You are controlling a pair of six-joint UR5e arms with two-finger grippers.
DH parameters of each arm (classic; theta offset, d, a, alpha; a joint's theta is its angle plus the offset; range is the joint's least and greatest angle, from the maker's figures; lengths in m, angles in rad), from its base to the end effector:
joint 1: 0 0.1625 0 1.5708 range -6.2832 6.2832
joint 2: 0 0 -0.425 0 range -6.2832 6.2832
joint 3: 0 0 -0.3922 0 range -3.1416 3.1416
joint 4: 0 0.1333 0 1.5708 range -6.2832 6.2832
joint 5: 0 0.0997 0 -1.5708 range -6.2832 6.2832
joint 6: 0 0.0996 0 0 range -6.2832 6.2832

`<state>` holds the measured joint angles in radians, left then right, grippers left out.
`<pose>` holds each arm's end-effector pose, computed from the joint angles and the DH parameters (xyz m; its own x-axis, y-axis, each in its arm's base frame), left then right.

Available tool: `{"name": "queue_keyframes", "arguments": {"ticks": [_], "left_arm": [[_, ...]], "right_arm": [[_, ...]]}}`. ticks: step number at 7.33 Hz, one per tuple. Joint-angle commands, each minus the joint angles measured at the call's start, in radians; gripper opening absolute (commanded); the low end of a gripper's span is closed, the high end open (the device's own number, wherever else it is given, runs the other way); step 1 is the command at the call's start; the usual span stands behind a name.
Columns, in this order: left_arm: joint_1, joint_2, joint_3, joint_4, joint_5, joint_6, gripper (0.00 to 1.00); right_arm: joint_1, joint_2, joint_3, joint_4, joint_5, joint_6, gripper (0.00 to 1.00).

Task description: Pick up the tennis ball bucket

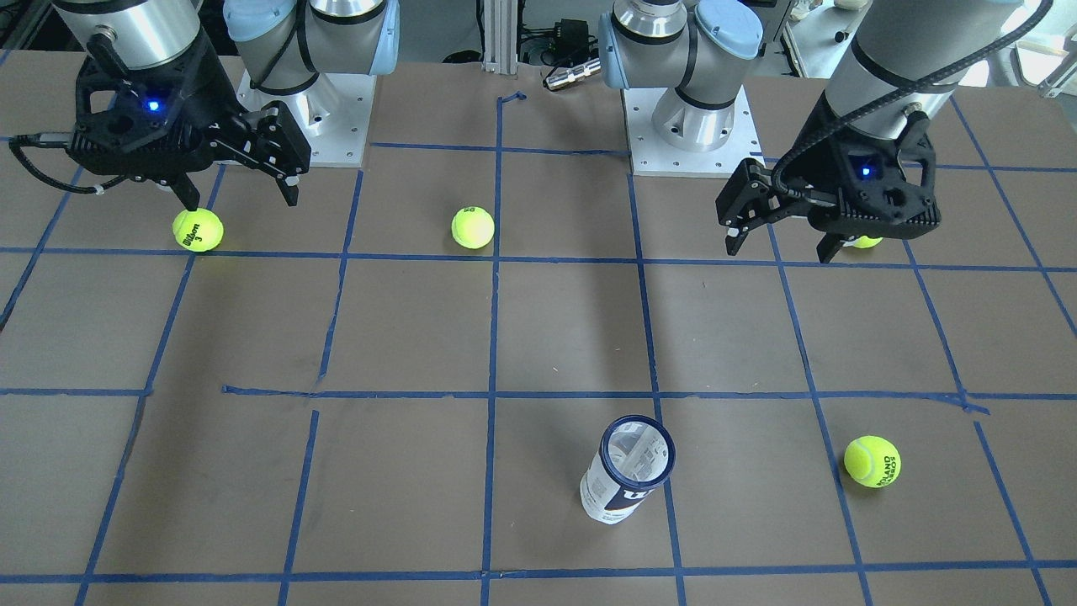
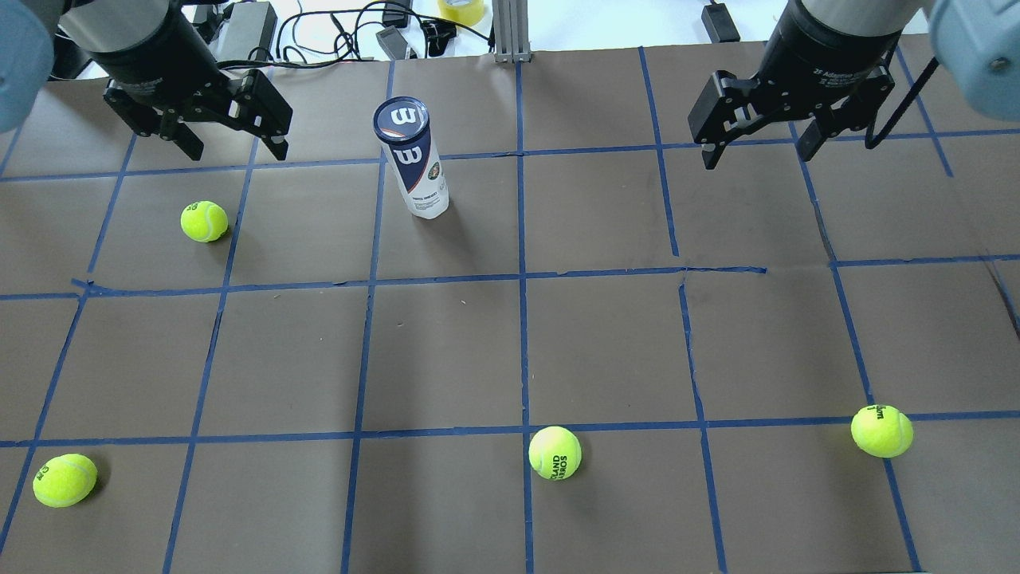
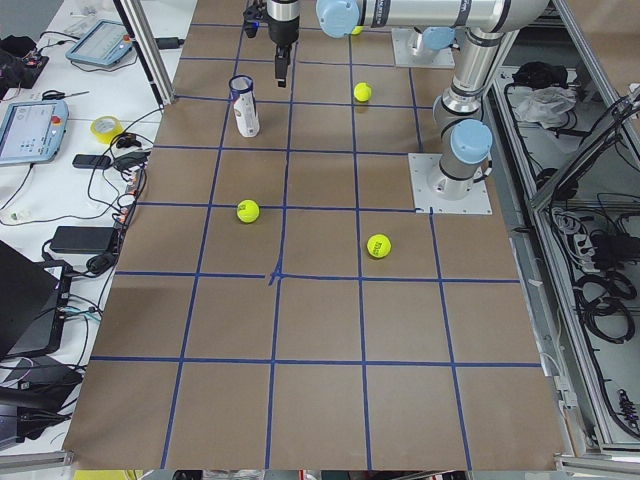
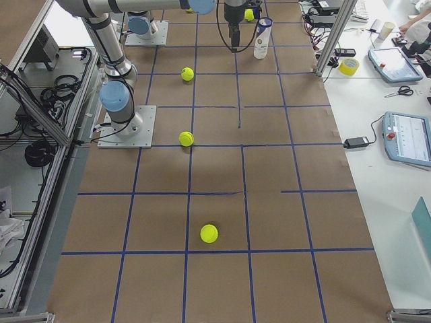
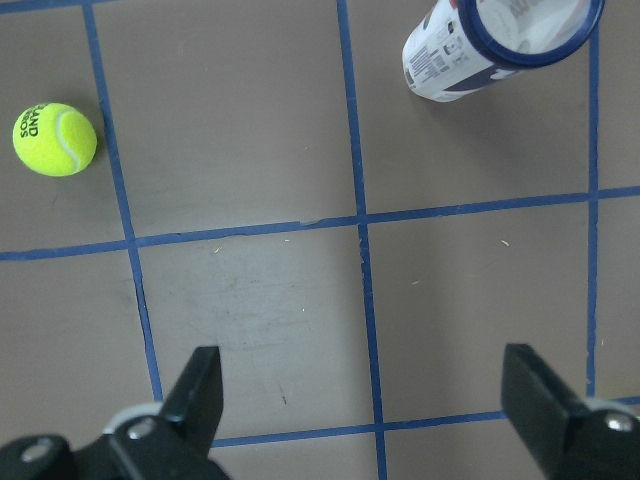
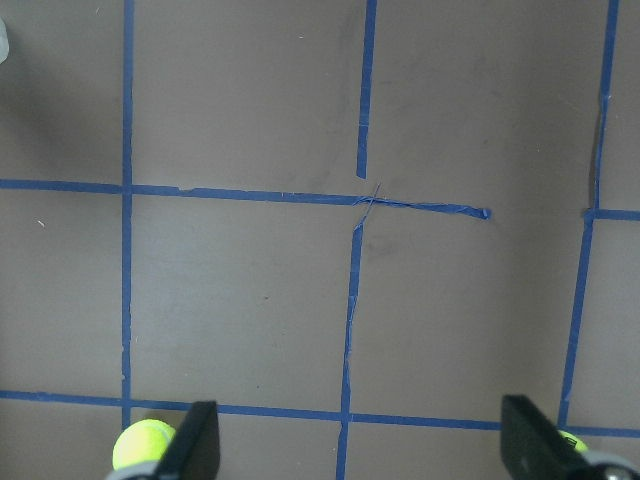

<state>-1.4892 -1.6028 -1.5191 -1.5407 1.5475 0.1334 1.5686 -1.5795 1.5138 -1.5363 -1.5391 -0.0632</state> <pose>-0.0936 -0.5196 0.5005 -0.9985 0.0528 0.0164 0.0519 0.9973 -0.0524 0.1354 -0.4907 0.5168 -0.9976 -0.0619 -0.0296 -0.0609 0.9976 -0.0331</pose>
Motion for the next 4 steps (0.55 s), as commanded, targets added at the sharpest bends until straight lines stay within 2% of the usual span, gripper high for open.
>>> {"name": "queue_keyframes", "arguments": {"ticks": [1, 4], "left_arm": [[0.003, 0.047, -0.064, 0.008, 0.012, -0.009, 1.0], [0.0, 0.057, -0.07, 0.005, 0.011, -0.015, 1.0]], "right_arm": [[-0.001, 0.0, 0.0, 0.001, -0.001, -0.001, 1.0], [0.001, 0.0, 0.0, 0.002, -0.016, -0.003, 1.0]]}}
